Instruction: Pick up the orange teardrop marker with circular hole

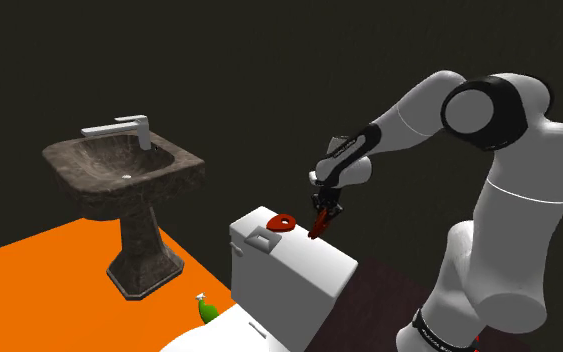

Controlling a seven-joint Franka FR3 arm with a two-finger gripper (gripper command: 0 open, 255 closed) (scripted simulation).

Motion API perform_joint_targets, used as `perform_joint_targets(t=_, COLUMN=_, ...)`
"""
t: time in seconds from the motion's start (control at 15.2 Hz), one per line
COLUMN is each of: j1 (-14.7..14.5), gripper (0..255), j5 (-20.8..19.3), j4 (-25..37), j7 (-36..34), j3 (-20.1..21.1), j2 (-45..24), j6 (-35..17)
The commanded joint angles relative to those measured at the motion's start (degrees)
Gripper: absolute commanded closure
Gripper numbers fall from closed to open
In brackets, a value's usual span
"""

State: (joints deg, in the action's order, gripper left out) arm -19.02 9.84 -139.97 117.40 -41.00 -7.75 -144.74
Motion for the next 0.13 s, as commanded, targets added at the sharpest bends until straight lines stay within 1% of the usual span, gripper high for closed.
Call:
perform_joint_targets(t=0.0, j1=-0.3, gripper=255, j5=-1.2, j4=0.0, j7=-0.9, j3=-0.4, j2=0.9, j6=0.7)
perform_joint_targets(t=0.07, j1=-0.3, gripper=255, j5=-1.2, j4=0.0, j7=-0.9, j3=-0.4, j2=0.9, j6=0.7)
